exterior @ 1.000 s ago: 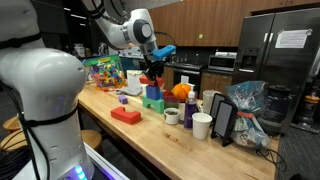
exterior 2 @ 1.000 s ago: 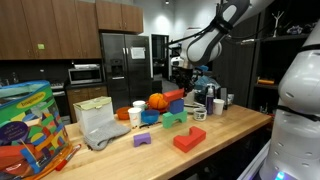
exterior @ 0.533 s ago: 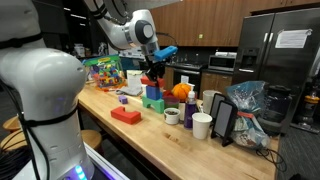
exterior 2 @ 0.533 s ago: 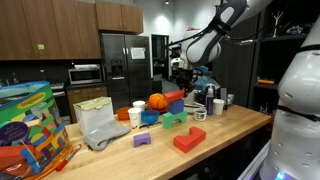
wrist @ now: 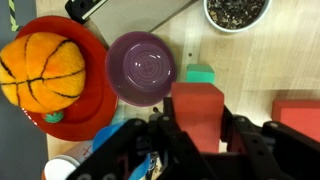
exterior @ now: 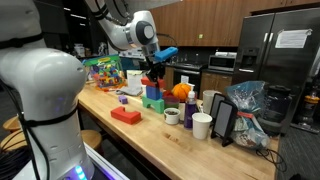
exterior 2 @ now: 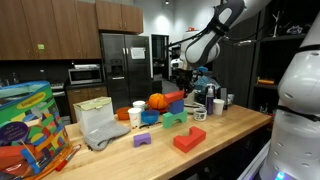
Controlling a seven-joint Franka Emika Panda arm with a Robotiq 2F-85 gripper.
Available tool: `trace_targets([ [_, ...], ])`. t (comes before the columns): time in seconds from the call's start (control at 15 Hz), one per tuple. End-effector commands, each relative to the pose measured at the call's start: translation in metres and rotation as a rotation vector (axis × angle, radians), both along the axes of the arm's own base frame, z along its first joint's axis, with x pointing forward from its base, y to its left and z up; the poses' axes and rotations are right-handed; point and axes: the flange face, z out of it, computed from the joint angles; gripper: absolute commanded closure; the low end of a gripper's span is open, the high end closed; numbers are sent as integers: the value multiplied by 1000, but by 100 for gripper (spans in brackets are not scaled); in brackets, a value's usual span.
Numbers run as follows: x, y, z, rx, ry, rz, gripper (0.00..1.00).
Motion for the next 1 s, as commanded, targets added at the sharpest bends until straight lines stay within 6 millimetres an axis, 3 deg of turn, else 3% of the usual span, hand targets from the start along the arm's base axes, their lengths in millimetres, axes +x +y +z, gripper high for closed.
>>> trace_targets([
  [0.0,5,-6,3,3,5,2,84],
  [0.47,4,-6,3,3,8,1,84],
  [0.53,4,-6,3,4,8,-1,34],
  [0.6,4,-6,3,6,9,-2,34],
  [0.93,4,-7,3,13,8,-9,5],
])
